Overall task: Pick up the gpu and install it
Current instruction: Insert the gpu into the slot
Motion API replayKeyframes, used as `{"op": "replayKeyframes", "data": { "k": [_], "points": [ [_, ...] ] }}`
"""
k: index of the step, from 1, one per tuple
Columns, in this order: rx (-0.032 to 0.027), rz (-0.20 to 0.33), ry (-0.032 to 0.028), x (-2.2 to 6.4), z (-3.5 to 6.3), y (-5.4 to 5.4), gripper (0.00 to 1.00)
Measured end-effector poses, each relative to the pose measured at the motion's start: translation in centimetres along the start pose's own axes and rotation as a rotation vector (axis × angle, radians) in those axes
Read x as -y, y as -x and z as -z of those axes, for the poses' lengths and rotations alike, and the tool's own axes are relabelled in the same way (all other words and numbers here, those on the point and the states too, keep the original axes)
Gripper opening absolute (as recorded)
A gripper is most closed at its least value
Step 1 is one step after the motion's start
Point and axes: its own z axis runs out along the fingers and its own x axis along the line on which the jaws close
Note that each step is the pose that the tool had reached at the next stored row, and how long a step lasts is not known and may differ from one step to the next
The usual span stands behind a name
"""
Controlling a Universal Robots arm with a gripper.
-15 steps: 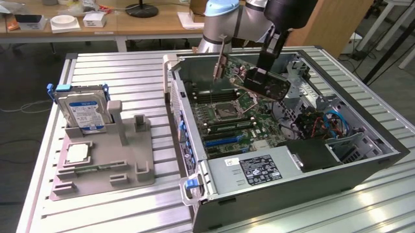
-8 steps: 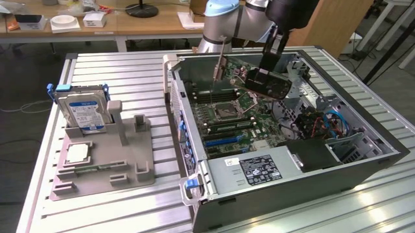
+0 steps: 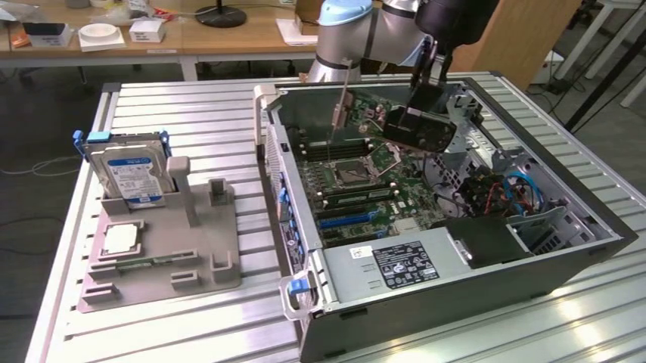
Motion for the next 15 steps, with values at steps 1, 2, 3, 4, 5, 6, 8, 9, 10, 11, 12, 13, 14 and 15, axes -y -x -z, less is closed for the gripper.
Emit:
{"op": "replayKeyframes", "data": {
  "k": [1, 2, 3, 4, 5, 6, 8, 9, 10, 11, 12, 13, 14, 15],
  "points": [
    [0.0012, 0.01, 0.0007, 0.03, 0.01, 0.02, 0.26],
    [0.0027, 0.019, 0.0016, 0.07, 0.01, 0.04, 0.26],
    [0.0047, 0.029, 0.0028, 0.1, 0.01, 0.06, 0.26],
    [0.0064, 0.038, 0.0037, 0.13, 0.01, 0.08, 0.26],
    [0.0078, 0.047, 0.0045, 0.16, 0.01, 0.1, 0.26],
    [0.0089, 0.057, 0.0052, 0.18, 0.01, 0.11, 0.26],
    [0.0103, 0.078, 0.0062, 0.23, 0.01, 0.13, 0.26],
    [0.0106, 0.09, 0.0065, 0.26, 0.02, 0.15, 0.26],
    [0.0111, 0.101, 0.0069, 0.29, 0.02, 0.17, 0.26],
    [0.0116, 0.111, 0.0073, 0.32, 0.02, 0.18, 0.26],
    [0.0124, 0.121, 0.0078, 0.35, 0.02, 0.2, 0.26],
    [0.0132, 0.132, 0.0083, 0.38, 0.03, 0.22, 0.26],
    [0.014, 0.141, 0.0089, 0.4, 0.02, 0.23, 0.26],
    [0.0146, 0.152, 0.0093, 0.43, 0.03, 0.25, 0.26]
  ]
}}
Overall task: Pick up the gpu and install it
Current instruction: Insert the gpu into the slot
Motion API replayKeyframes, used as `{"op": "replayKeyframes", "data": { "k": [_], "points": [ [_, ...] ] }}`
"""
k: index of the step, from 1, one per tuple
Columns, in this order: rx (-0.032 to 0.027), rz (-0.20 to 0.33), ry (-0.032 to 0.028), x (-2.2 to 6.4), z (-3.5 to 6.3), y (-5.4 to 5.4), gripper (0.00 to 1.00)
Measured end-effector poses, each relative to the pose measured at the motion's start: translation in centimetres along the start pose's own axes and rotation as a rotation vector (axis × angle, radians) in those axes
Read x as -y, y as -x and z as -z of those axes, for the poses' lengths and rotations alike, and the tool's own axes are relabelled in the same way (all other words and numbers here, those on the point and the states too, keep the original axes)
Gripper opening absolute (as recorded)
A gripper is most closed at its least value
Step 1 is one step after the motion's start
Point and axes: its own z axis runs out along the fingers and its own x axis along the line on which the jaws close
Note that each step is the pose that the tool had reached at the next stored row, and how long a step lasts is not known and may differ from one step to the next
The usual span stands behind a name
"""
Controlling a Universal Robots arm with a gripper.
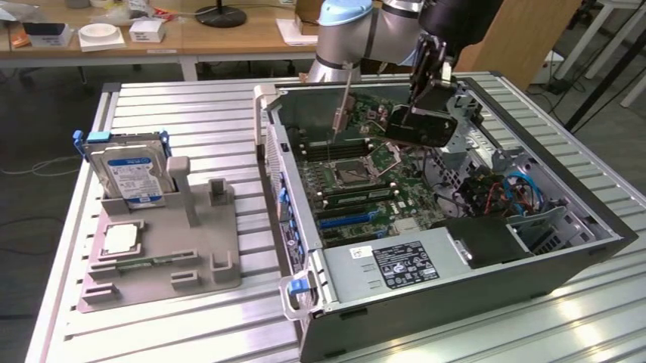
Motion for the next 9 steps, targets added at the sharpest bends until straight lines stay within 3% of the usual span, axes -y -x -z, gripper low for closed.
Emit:
{"op": "replayKeyframes", "data": {
  "k": [9],
  "points": [
    [0.0017, 0.107, 0.0031, 0.15, 0.01, 0.06, 0.26]
  ]
}}
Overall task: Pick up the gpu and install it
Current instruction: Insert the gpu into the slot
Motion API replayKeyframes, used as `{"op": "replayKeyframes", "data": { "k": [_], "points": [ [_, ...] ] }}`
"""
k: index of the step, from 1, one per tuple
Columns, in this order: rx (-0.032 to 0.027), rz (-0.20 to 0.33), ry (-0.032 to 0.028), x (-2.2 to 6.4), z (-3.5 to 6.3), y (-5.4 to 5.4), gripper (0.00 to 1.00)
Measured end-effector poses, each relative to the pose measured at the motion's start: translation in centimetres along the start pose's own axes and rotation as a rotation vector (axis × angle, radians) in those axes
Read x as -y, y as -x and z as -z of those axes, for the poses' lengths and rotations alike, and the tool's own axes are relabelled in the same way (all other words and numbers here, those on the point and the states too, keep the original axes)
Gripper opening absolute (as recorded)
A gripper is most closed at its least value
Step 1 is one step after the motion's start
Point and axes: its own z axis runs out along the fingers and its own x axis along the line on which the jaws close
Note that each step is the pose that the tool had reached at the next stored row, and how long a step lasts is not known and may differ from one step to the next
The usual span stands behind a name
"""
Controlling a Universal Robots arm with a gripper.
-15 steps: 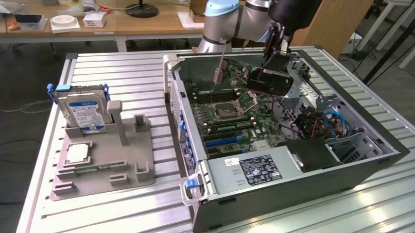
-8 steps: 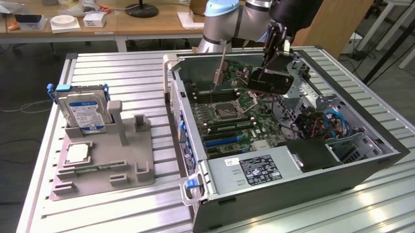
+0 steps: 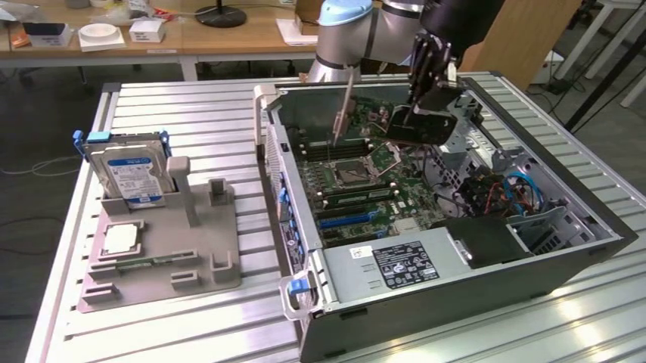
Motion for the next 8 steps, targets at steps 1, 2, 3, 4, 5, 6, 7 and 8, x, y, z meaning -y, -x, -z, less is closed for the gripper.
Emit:
{"op": "replayKeyframes", "data": {
  "k": [1, 2, 3, 4, 5, 6, 7, 8],
  "points": [
    [0.0002, 0.012, 0.0003, 0.01, 0.0, 0.01, 0.26],
    [0.0003, 0.024, 0.0006, 0.03, 0.0, 0.01, 0.26],
    [0.0004, 0.036, 0.001, 0.04, 0.0, 0.01, 0.26],
    [0.0005, 0.048, 0.0013, 0.05, 0.0, 0.01, 0.26],
    [0.0004, 0.062, 0.0016, 0.07, 0.01, 0.02, 0.26],
    [0.0005, 0.074, 0.002, 0.08, 0.01, 0.02, 0.26],
    [0.0005, 0.086, 0.0022, 0.09, 0.01, 0.02, 0.26],
    [0.0006, 0.098, 0.0025, 0.1, 0.01, 0.03, 0.26]
  ]
}}
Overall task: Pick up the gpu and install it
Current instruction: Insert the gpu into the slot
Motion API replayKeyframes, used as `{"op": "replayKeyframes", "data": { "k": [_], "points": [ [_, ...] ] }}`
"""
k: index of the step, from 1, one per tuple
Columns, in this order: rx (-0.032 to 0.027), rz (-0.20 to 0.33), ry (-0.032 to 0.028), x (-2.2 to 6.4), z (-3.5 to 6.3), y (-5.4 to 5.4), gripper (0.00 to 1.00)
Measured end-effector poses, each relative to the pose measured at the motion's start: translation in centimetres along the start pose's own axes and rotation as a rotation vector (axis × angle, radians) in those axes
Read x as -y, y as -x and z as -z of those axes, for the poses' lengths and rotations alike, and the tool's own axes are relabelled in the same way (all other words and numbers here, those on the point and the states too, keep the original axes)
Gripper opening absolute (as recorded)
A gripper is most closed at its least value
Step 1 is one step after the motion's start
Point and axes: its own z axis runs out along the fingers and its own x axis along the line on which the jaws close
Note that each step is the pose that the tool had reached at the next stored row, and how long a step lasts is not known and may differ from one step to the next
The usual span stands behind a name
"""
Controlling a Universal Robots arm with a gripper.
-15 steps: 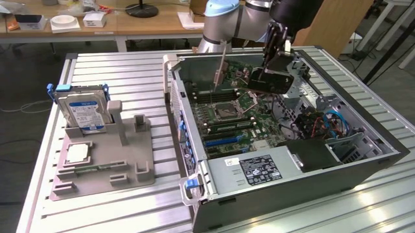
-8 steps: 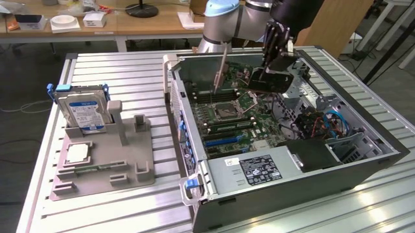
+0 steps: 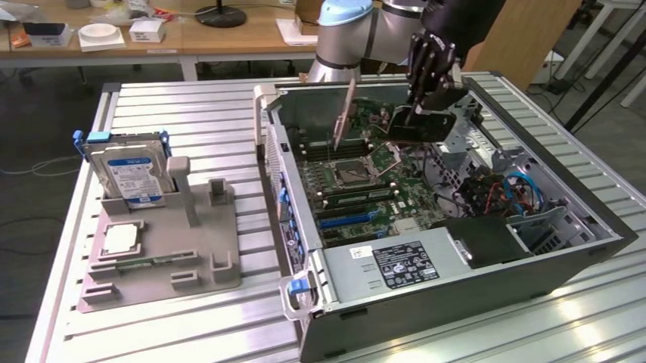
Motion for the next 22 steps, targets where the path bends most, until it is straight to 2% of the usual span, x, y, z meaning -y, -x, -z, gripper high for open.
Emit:
{"op": "replayKeyframes", "data": {
  "k": [2, 8, 14, 18, 20, 22],
  "points": [
    [-0.0002, 0.016, 0.0004, 0.01, 0.0, 0.0, 0.26],
    [0.0, 0.016, 0.0002, 0.02, -0.13, 0.0, 0.26],
    [0.0004, 0.045, -0.0134, 0.06, -0.75, 0.0, 0.26],
    [-0.0023, 0.104, -0.0142, 0.08, -1.18, 0.0, 0.26],
    [-0.0027, 0.11, -0.0142, 0.08, -1.18, 0.0, 0.26],
    [-0.0025, 0.119, -0.0175, 0.07, -1.27, 0.0, 0.26]
  ]
}}
